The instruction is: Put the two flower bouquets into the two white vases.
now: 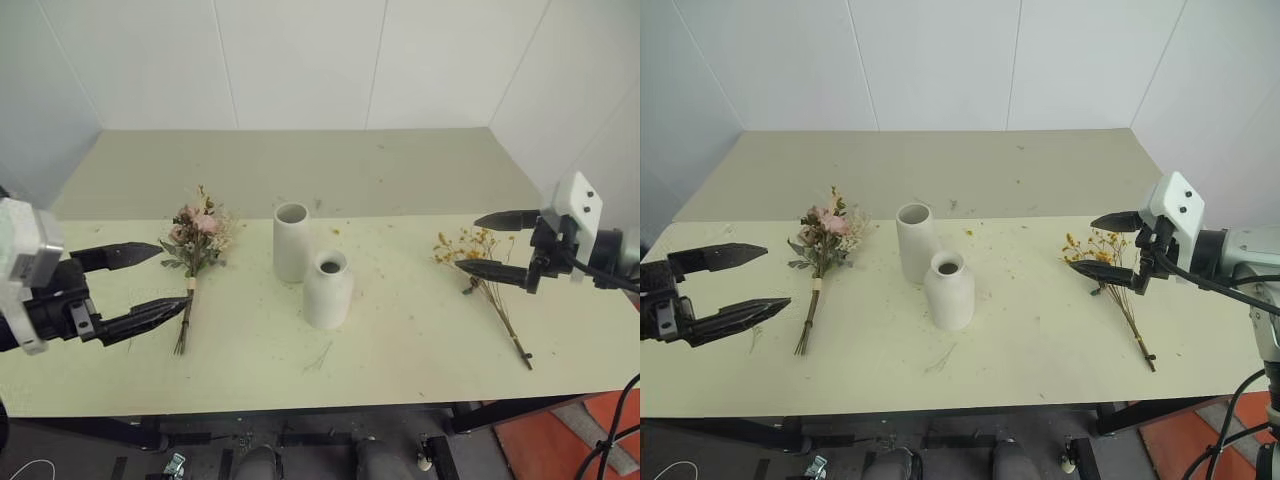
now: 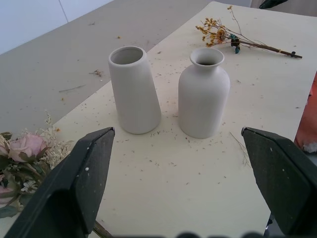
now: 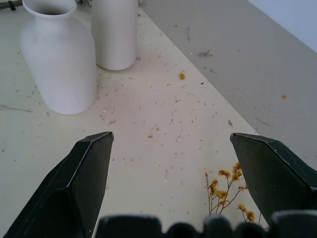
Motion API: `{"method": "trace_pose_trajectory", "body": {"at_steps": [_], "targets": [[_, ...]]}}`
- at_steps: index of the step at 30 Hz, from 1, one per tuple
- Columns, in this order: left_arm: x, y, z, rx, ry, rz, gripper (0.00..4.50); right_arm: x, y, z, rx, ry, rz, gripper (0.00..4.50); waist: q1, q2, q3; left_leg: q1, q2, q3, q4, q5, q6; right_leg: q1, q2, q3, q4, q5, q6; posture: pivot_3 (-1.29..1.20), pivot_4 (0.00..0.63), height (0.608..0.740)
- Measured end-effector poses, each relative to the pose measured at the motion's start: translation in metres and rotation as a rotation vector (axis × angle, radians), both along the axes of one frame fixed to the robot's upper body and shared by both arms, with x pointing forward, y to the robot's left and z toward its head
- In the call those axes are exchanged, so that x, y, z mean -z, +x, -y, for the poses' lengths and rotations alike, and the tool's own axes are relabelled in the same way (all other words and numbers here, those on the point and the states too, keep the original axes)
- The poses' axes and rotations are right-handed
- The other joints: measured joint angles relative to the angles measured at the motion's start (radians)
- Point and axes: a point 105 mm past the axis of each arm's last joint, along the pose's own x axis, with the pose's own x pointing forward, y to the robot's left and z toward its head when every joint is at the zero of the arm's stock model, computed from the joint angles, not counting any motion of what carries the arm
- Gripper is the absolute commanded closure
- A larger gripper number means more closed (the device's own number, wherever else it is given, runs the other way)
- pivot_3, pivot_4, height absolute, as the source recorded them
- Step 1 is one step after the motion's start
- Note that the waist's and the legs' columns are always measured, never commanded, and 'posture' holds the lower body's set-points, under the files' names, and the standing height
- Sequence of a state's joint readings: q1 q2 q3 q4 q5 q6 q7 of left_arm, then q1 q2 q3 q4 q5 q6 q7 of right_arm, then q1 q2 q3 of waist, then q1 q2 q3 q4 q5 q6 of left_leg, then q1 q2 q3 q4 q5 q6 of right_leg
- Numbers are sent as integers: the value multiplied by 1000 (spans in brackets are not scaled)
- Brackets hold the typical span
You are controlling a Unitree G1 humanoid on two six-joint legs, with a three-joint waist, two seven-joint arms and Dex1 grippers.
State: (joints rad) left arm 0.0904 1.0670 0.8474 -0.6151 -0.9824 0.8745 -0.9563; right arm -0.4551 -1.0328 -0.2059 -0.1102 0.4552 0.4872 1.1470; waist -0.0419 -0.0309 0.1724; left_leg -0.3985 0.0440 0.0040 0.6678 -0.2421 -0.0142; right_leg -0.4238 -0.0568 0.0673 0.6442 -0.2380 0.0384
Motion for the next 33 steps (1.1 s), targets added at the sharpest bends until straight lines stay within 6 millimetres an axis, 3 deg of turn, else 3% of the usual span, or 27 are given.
{"method": "trace_pose_trajectory", "body": {"at_steps": [18,27,29,33], "targets": [[-1,13,6,53,-25,17,31,-1,-8,7,43,-18,-40,0,0,0,0,1,0,0,0,0,0,0,0,0,1,0,0,0,150,740],[-10,35,28,152,-53,65,31,3,-2,12,119,-7,-138,0,4,0,0,0,0,0,0,0,0,0,0,0,1,0,0,0,150,740],[-6,46,28,108,-35,22,31,2,-1,9,108,-11,-135,0,3,0,0,0,0,0,0,0,0,0,0,0,1,0,0,0,150,740],[-2,75,10,-145,101,-153,31,-4,0,-1,73,2,-111,0,0,-1,0,0,-1,-1,1,0,0,0,1,0,2,0,1,0,150,740]]}}
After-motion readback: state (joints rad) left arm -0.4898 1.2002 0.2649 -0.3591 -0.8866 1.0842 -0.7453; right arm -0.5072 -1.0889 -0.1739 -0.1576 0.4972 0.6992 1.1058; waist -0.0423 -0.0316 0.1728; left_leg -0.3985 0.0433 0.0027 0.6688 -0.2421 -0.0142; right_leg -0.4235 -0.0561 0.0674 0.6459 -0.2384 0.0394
